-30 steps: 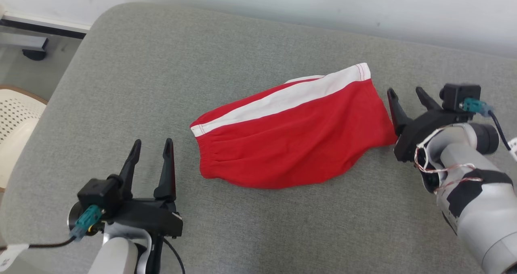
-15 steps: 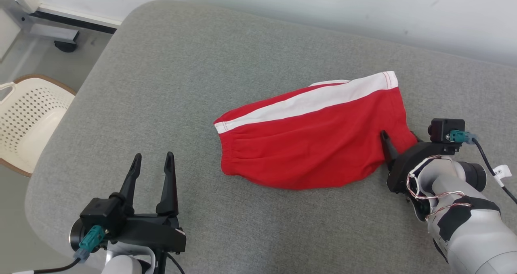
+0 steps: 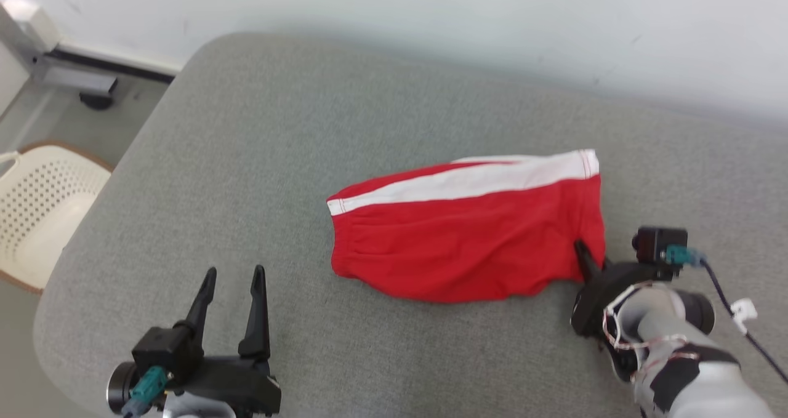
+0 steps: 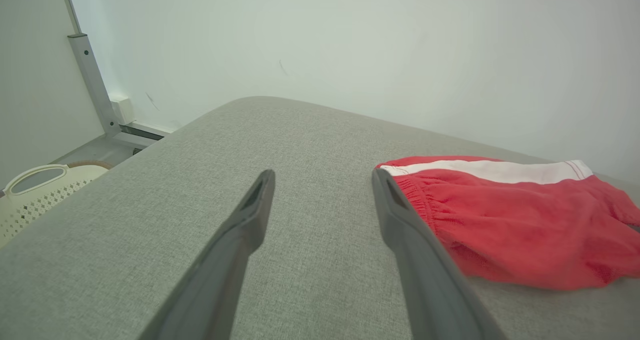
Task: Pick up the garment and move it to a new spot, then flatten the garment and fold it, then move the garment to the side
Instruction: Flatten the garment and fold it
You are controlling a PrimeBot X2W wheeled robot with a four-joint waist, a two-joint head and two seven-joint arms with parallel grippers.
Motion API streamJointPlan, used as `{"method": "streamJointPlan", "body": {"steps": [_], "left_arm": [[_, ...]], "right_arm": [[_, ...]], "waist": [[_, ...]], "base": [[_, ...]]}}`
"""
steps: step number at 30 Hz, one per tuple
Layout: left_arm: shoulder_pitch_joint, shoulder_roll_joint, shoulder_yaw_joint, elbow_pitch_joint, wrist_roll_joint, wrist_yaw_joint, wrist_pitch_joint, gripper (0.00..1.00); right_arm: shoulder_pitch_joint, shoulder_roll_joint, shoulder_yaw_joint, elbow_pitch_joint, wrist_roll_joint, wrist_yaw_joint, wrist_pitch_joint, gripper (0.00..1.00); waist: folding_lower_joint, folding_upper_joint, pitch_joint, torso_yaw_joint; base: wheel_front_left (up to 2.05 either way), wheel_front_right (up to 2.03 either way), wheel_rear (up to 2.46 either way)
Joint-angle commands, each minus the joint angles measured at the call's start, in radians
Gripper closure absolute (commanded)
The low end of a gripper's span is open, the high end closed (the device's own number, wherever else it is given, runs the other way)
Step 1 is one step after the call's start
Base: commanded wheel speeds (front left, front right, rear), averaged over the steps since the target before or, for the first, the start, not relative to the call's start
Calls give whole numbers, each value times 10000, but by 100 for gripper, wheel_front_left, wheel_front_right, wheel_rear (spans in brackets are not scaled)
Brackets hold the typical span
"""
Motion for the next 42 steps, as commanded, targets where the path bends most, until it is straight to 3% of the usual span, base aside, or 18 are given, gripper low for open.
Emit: {"method": "streamJointPlan", "body": {"steps": [1, 16, 26, 27, 28, 42], "left_arm": [[143, -14, 56, 24, 148, -46, -18, 0], [1271, 125, 332, 161, 300, -90, -18, 0], [1390, 58, 396, 45, 255, -90, -18, 0], [1372, 52, 389, 55, 255, -97, -18, 0], [1348, 44, 389, 64, 248, -103, -18, 0], [1478, 41, 654, -180, 367, -82, -18, 0]], "right_arm": [[199, -5, -2, -51, 42, -25, -66, 100], [3301, -857, -851, -2584, 445, -25, -359, 100], [3849, -792, -1619, -2742, 344, -25, -241, 100], [3817, -779, -1623, -2682, 333, -25, -159, 60], [3703, -718, -1641, -2568, 307, -25, -98, 0], [2772, -793, -1865, -1594, -521, -25, -261, 0]], "waist": [[1, 0, -488, -230], [1, 0, -1756, -1472], [1, 0, -1712, -1839], [1, 0, -1699, -1830], [1, 0, -1675, -1810], [1, 0, -1695, -1708]], "base": [[0, 0, 0], [0, 0, 0], [0, 0, 0], [0, 0, 0], [0, 0, 0], [0, 0, 0]]}}
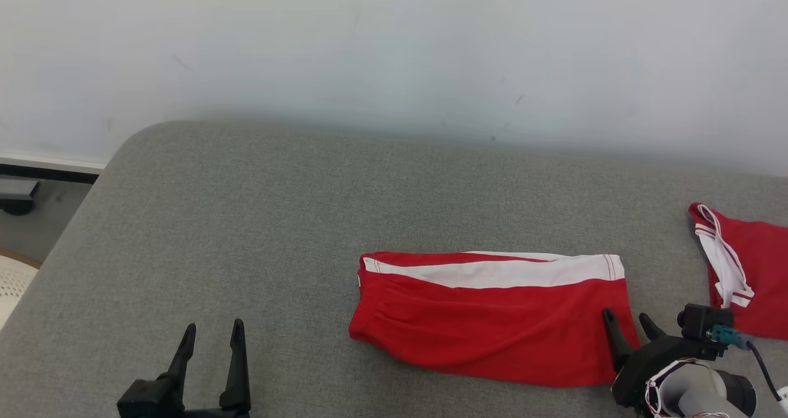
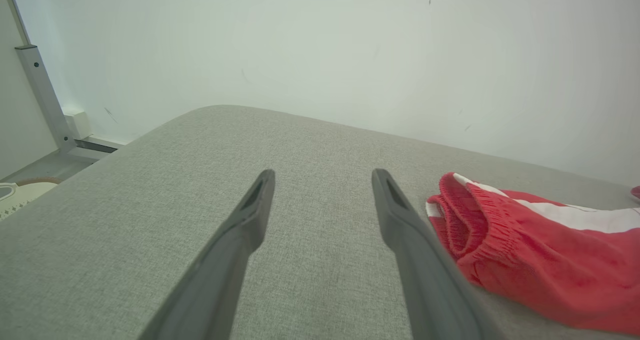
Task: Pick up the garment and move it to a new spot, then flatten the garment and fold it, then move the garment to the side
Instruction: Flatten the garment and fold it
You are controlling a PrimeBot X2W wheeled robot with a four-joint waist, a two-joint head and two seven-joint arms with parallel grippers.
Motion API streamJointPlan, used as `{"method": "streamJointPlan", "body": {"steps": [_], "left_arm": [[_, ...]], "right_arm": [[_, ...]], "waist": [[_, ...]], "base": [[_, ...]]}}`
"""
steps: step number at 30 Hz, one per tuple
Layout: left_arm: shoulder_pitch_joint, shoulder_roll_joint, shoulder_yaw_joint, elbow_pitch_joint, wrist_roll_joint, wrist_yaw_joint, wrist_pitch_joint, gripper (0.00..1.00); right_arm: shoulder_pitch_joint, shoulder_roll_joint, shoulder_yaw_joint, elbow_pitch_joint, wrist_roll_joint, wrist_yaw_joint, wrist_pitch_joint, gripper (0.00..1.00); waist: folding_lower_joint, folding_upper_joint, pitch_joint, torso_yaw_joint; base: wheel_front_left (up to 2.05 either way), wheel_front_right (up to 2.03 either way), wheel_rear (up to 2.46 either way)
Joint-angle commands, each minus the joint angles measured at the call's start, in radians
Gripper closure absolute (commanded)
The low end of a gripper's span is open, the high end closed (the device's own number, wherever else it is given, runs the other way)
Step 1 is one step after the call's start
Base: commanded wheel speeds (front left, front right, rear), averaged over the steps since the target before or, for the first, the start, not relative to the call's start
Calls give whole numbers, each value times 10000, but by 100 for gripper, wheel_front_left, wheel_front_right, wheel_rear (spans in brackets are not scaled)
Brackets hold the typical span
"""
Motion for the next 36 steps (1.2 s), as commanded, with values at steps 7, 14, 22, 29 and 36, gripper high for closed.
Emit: {"method": "streamJointPlan", "body": {"steps": [7, 14, 22, 29, 36], "left_arm": [[23, 108, -232, -111, 598, 67, -19, 0], [150, 104, -246, -11, 773, 11, -19, 0], [13, 29, -329, 25, 721, -65, -19, 0], [-165, 17, -226, 47, 681, -107, -19, 0], [116, 0, -50, 65, 658, -105, -19, 0]], "right_arm": [[-659, 265, -34, 1109, -218, -25, 183, 0], [-805, 409, -8, 1961, -323, -25, 363, 0], [-926, 360, -293, 2259, -184, -26, 814, 0], [-1093, 290, -597, 2305, -247, -26, 732, 100], [-995, -287, -784, 2295, -457, -26, 470, 100]], "waist": [[0, 0, 143, 170], [0, 0, 49, 416], [0, 0, 258, 717], [0, 0, 462, 822], [0, 0, 343, 509]], "base": [[0, 0, 0], [0, 0, 0], [0, 0, 0], [0, 0, 0], [0, 0, 0]]}}
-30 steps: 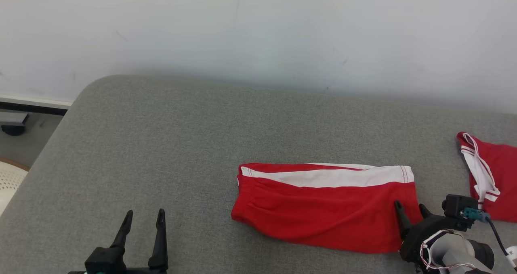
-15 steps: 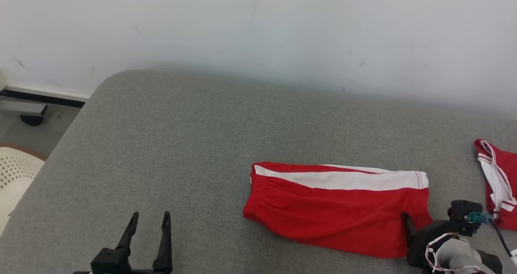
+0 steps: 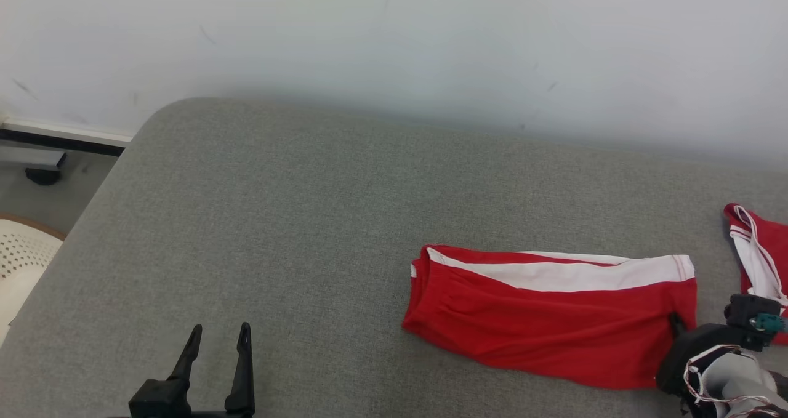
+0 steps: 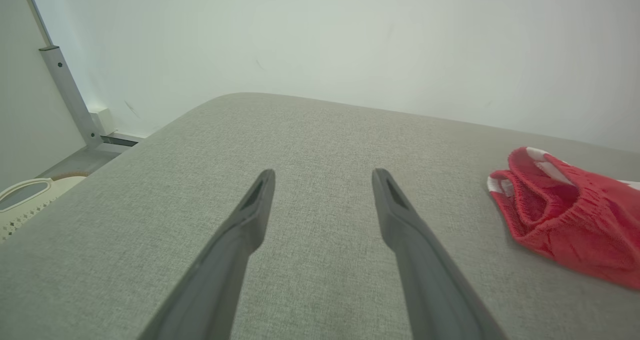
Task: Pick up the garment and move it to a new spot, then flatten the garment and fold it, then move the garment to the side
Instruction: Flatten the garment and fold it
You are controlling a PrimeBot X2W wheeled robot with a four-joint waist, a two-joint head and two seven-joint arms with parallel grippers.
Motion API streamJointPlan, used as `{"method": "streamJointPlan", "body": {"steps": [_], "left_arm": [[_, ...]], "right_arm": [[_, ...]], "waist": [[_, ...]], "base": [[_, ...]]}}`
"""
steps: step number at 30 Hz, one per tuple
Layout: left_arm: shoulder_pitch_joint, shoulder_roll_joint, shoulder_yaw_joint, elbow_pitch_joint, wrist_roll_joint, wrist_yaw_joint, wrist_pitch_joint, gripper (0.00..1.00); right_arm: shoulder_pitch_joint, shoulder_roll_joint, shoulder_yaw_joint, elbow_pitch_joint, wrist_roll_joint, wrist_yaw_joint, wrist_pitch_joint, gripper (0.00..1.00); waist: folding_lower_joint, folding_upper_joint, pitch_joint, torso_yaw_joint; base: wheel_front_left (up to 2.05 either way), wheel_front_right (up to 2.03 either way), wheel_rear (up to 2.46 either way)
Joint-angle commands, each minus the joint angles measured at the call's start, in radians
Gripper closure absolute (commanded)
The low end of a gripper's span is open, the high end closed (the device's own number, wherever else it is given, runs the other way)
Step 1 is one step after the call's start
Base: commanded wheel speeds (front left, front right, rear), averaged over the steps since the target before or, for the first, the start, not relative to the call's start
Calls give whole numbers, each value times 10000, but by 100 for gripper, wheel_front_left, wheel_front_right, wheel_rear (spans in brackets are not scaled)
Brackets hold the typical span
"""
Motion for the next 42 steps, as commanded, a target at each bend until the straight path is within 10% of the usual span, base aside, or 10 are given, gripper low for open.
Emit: {"method": "streamJointPlan", "body": {"steps": [1, 27, 42], "left_arm": [[119, -40, 13, -1, -21, -20, -19, 0], [216, -123, -302, 198, -224, -15, -19, 0], [-198, -131, -887, 245, -591, 163, -19, 0]], "right_arm": [[40, -154, -53, 40, -80, -26, -92, 100], [-213, 1081, 1091, -4231, 1352, -26, 1223, 100], [-25, 2617, 1918, -3629, 1182, -26, 1285, 100]], "waist": [[-1, -1, -71, -117], [-1, -1, -486, -214], [-1, -1, -163, 436]], "base": [[0, 0, 0], [0, 0, 0], [0, 0, 0]]}}
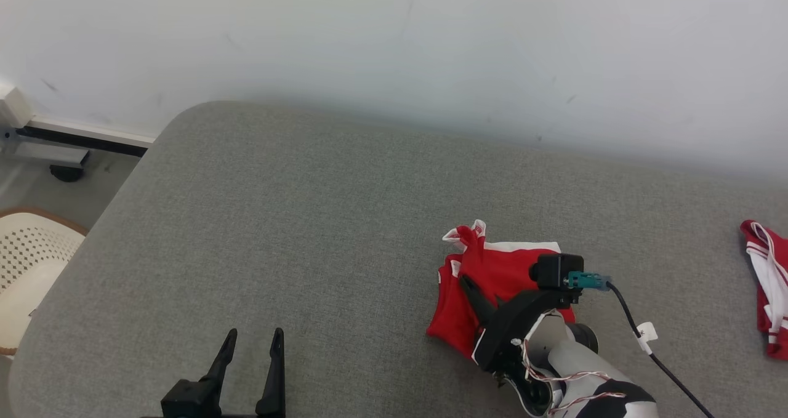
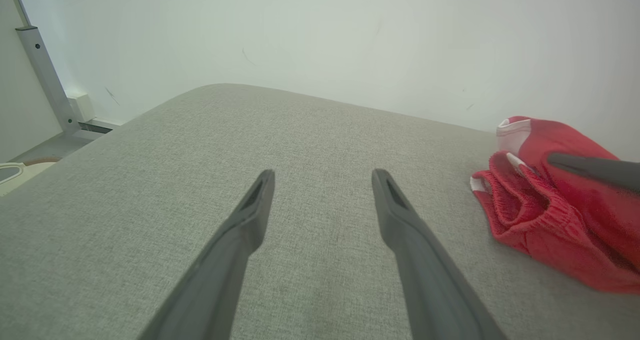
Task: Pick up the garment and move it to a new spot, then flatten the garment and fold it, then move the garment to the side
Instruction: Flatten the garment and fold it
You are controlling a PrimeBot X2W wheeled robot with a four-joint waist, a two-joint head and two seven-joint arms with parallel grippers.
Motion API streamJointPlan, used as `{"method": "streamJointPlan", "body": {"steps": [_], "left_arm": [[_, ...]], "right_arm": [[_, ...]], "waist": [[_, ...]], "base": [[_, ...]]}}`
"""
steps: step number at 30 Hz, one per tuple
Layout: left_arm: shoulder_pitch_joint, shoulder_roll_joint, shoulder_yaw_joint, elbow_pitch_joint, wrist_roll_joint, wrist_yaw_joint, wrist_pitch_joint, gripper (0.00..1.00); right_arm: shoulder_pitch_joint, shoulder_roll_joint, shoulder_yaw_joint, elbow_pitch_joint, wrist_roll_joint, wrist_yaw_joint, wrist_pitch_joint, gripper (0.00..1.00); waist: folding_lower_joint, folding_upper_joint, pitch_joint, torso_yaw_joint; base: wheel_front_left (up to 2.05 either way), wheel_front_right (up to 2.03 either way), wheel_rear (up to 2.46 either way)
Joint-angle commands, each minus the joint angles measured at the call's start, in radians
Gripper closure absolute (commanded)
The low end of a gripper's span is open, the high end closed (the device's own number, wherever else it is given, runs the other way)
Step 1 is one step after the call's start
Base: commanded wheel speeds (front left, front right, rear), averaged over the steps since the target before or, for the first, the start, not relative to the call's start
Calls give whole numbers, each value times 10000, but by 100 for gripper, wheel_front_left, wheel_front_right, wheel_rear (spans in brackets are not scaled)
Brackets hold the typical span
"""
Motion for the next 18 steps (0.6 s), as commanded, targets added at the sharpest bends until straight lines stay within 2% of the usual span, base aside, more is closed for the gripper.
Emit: {"method": "streamJointPlan", "body": {"steps": [1, 3, 5, 6, 11, 14, 15, 16, 18], "left_arm": [[-203, -10, -53, 10, -74, 46, -19, 0], [-250, -11, -102, 31, -114, 64, -19, 0], [-243, -11, -99, 48, -139, 112, -19, 0], [-253, -11, -83, 44, -143, 127, -19, 0], [-161, -11, 51, 32, -42, 123, -19, 0], [-44, -11, 163, -6, -1, 126, -19, 0], [24, -13, 258, -49, 29, 112, -19, 0], [24, -13, 258, -49, 29, 112, -19, 0], [77, -10, 348, -95, 46, 101, -19, 0]], "right_arm": [[144, 102, 112, 215, -103, -26, -101, 100], [79, 161, 207, 411, -173, -26, -243, 100], [19, 228, 284, 441, -139, -26, -408, 28], [-19, 246, 303, 383, -102, -26, -518, 3], [-127, 150, 293, -38, 99, -26, -968, 0], [-63, -209, 219, -516, 269, -26, -1291, 0], [-4, -552, 90, -889, 311, -26, -1487, 0], [-4, -552, 90, -889, 311, -26, -1487, 0], [19, -995, -21, -1109, 140, -26, -1705, 0]], "waist": [[0, 0, 102, 104], [0, 0, 141, 137], [0, 0, 158, 122], [0, 0, 156, 99], [0, 0, 81, -58], [0, 0, 7, -182], [0, 0, -14, -261], [0, 0, -14, -261], [0, 0, -25, -334]], "base": [[0, 0, 0], [0, 0, 0], [0, 0, 0], [0, 0, 0], [0, 0, 0], [0, 0, 0], [0, 0, 0], [0, 0, 0], [0, 0, 0]]}}
